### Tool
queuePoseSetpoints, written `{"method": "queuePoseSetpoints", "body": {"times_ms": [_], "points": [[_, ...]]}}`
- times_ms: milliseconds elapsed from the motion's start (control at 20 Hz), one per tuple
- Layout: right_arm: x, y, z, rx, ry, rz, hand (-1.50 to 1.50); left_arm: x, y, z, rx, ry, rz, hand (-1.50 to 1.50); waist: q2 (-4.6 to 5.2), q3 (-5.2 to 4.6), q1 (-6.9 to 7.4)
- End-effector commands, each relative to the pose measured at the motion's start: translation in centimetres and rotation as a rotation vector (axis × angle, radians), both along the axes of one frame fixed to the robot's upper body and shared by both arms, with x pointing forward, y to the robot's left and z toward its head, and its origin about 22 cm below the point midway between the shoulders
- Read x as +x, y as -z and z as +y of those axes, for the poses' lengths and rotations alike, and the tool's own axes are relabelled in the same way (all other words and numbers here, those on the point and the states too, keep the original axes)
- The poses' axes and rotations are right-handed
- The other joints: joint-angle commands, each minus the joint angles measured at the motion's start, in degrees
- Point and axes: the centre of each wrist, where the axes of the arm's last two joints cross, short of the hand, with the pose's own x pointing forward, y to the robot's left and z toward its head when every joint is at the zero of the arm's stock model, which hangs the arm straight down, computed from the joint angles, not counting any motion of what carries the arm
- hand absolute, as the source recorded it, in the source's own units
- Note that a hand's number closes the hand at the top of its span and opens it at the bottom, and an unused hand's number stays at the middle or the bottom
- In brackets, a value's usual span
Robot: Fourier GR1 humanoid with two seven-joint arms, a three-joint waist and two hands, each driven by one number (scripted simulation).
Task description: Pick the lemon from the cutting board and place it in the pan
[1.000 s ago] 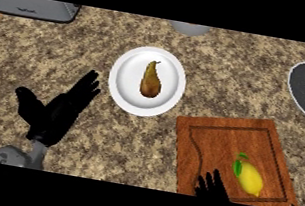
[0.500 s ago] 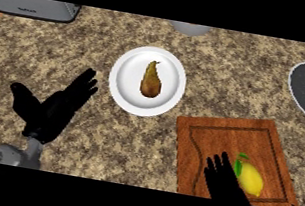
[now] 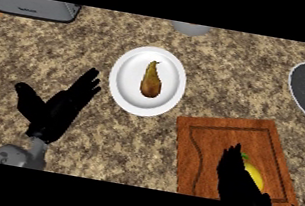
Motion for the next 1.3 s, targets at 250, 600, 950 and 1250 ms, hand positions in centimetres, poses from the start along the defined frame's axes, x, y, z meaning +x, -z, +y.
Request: {"method": "queuePoseSetpoints", "body": {"times_ms": [250, 600, 950, 1250], "points": [[2.7, -1.1, 0.4, -0.009, -0.2, -0.034, 1.5, -1.2, 0.5, -0.4, -0.003, 0.025, 0.002, 0.0, -0.04, -0.01, 0.25], [3.6, 1.1, 0.0, 0.525, 0.342, 0.064, 1.5, -0.2, 0.4, 0.7, -0.008, -0.052, -0.006, 0.0, 0.63, 0.44, -3.14], [6.4, -1.5, -1.8, 1.046, 0.786, -0.104, 1.5, -1.5, 1.1, 1.5, 0.001, -0.033, 0.012, 0.0, -0.08, 0.13, -1.57], [7.1, -7.3, -2.2, 1.341, 0.648, -0.417, 1.5, 0.2, 0.6, 0.6, 0.01, 0.001, -0.013, 0.0, -0.08, 0.02, -1.5]]}}
